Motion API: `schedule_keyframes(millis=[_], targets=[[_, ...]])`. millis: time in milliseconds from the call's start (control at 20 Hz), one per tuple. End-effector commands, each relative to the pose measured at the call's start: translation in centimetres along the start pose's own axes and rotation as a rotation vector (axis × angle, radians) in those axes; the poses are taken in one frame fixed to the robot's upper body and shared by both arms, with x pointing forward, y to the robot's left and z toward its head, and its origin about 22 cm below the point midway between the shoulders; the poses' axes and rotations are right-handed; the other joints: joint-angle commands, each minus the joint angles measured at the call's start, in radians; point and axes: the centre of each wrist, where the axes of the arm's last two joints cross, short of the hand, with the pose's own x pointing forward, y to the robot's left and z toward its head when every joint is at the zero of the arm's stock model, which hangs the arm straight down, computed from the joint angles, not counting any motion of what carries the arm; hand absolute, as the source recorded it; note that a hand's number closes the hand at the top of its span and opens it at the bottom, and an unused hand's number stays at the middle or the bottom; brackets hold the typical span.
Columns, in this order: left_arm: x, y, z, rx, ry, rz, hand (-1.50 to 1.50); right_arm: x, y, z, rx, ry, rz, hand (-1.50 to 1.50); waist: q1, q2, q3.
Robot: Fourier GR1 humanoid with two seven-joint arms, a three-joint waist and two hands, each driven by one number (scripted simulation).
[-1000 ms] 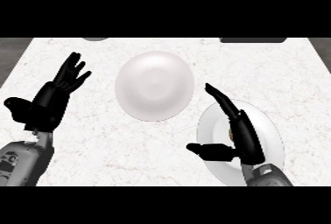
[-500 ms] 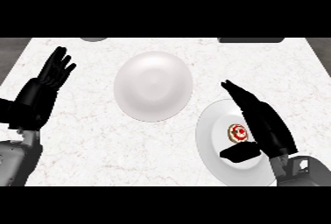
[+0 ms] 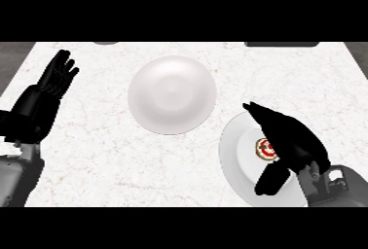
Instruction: Pick the cupcake from the plate and place it in the plate
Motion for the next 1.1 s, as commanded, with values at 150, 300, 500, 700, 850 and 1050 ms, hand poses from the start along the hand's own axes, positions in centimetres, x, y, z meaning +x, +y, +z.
schedule_keyframes(millis=[150, 300, 500, 700, 850, 1050], targets=[[0.1, -0.4, 0.2, 0.001, 0.008, -0.004, 0.00, 0.1, -0.6, -1.9, 0.019, 0.136, 0.063, -1.50, 0.002, 0.003, 0.002], [0.4, -1.2, 0.2, 0.002, 0.004, 0.005, 0.00, 0.5, 0.2, -2.6, 0.017, 0.196, 0.129, -1.50, 0.003, 0.002, 0.002], [0.0, -1.2, -0.1, 0.013, -0.009, -0.010, 0.00, -1.4, 1.6, -3.1, 0.073, 0.244, 0.141, -1.50, -0.005, 0.003, 0.002], [1.2, -0.1, 0.4, -0.011, -0.009, 0.013, 0.00, -1.8, 3.8, -3.7, 0.070, 0.264, 0.128, -1.50, 0.000, 0.002, 0.002], [1.1, -0.7, -0.3, 0.006, 0.011, 0.011, 0.00, -4.6, 4.0, -4.5, 0.105, 0.244, 0.137, -1.50, -0.002, 0.003, 0.003], [1.6, -1.5, -0.2, -0.004, 0.009, 0.003, 0.00, -3.2, 5.2, -4.3, 0.135, 0.236, 0.132, -1.50, -0.003, 0.002, 0.002]])
